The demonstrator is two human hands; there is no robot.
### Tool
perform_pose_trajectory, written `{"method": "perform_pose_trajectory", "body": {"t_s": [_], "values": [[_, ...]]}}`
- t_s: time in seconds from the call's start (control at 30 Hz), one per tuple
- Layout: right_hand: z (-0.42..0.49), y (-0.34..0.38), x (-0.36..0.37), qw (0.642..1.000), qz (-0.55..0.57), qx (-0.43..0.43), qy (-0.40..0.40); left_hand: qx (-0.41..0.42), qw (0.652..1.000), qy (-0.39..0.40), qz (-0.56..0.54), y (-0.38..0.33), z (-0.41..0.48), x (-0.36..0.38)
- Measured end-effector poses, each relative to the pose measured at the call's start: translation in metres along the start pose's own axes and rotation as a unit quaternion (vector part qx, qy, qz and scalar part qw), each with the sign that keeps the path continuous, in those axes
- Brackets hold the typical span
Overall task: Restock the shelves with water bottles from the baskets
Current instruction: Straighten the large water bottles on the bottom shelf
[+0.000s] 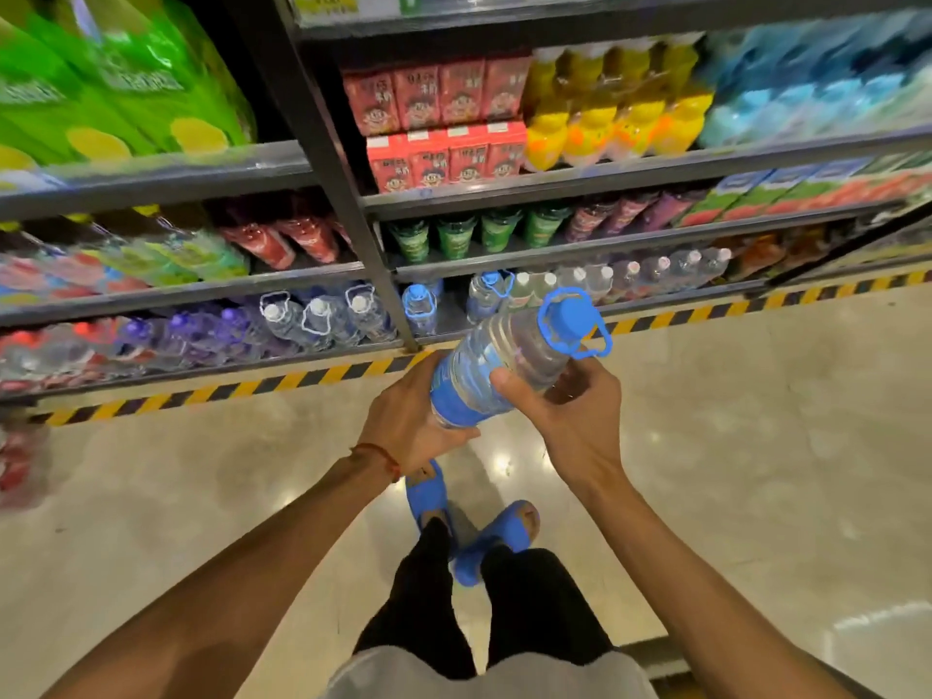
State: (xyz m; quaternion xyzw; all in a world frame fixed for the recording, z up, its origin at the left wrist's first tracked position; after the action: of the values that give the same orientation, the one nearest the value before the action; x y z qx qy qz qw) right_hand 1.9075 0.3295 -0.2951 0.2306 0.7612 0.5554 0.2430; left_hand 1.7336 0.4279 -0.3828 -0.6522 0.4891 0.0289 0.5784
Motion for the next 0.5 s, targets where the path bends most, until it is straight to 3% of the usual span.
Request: {"method": "perform_pose_trajectory", "body": {"t_s": [0.27,0.5], "values": [[0.033,0.0,0.005,0.998,0.06,-0.011,-0.017,0.047,0.997,-0.028,0.062,-0.005,0.04,-0.008],[0.089,-0.029,0.008,0.998,0.063,-0.019,0.019,0.015,0.996,-0.06,0.059,0.013,0.084,0.016]]}}
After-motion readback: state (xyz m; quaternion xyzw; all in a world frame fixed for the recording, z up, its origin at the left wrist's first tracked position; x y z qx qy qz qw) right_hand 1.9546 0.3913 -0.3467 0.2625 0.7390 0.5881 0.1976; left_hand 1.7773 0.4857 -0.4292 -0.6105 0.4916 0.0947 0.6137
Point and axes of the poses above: each hand's wrist, its own z-axis towards the middle knuckle, its own x-axis out of the palm, y = z × x, the point moved 7 cm from there along z, towards the middle knuckle, and after that the axes turned 2 degrees about -y, right-handed, at the moved point
